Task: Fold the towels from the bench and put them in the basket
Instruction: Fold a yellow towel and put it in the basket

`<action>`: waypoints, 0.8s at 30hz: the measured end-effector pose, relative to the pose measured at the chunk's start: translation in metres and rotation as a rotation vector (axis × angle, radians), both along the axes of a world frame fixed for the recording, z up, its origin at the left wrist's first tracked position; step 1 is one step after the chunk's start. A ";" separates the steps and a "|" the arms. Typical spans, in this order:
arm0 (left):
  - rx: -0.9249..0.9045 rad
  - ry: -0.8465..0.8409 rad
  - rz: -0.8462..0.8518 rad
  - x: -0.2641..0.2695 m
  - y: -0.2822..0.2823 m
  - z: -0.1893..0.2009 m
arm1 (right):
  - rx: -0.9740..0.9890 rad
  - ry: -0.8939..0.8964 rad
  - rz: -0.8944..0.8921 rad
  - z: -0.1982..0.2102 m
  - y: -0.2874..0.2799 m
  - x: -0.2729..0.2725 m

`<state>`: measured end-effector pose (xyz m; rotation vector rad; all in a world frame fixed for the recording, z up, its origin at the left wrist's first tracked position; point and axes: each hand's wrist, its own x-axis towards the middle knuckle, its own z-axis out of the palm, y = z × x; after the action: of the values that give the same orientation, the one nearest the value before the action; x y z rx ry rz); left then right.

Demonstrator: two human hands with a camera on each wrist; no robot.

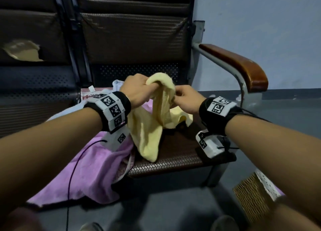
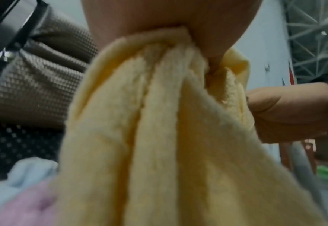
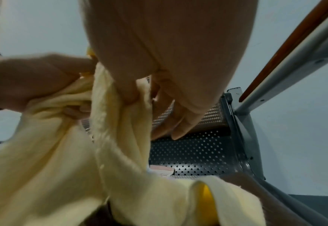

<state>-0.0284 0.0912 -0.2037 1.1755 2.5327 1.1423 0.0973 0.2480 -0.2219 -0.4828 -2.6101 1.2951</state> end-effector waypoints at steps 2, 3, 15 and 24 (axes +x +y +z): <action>-0.086 0.113 0.063 -0.008 -0.009 -0.002 | 0.208 0.008 -0.070 -0.003 0.002 0.004; -0.104 0.144 0.066 -0.012 -0.012 -0.004 | 0.295 0.027 -0.104 -0.004 0.004 0.006; 0.039 0.055 -0.071 -0.009 -0.013 -0.015 | 0.150 0.351 -0.135 0.003 0.000 0.005; -0.086 0.167 -0.080 0.000 -0.010 -0.011 | 0.392 0.298 -0.044 0.010 0.002 0.021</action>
<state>-0.0281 0.0811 -0.2144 1.3899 2.5969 0.9448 0.1178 0.2500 -0.2123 -0.2550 -2.4908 0.7436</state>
